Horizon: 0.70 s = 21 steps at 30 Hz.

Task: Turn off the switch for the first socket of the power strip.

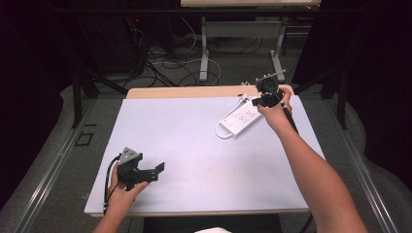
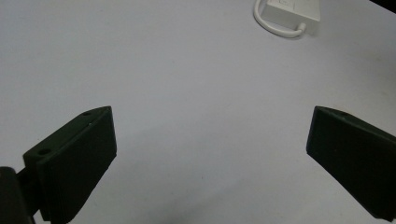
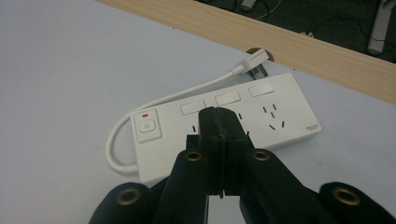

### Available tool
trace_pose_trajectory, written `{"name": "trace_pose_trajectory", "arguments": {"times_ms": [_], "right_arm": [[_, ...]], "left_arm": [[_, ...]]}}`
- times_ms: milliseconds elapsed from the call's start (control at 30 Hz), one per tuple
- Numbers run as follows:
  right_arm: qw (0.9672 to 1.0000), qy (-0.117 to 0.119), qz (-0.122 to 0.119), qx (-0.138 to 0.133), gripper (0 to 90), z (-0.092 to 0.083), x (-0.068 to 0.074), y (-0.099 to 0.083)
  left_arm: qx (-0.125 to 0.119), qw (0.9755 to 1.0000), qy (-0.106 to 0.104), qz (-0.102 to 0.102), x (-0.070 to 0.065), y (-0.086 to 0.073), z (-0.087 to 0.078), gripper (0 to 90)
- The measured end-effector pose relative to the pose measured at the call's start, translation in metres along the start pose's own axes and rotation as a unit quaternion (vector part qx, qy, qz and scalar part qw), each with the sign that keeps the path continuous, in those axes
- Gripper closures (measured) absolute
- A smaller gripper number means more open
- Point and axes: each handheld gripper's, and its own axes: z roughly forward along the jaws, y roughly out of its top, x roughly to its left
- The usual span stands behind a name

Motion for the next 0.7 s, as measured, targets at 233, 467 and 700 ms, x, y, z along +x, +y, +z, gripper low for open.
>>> {"name": "trace_pose_trajectory", "arguments": {"times_ms": [233,467,700], "right_arm": [[0.9999,-0.003,0.012,0.004,90.0,0.016,-0.001,0.001],[0.9997,-0.004,0.022,0.006,90.0,0.026,-0.002,0.002],[0.9996,-0.008,0.022,0.014,90.0,0.039,0.001,0.001]], "left_arm": [[0.001,1.0,0.0,0.0,-0.001,0.0,0.0,1.6],[-0.002,1.0,0.0,-0.002,0.0,0.0,0.0,1.6],[-0.007,1.0,0.003,-0.003,-0.001,0.0,0.0,1.6]]}}
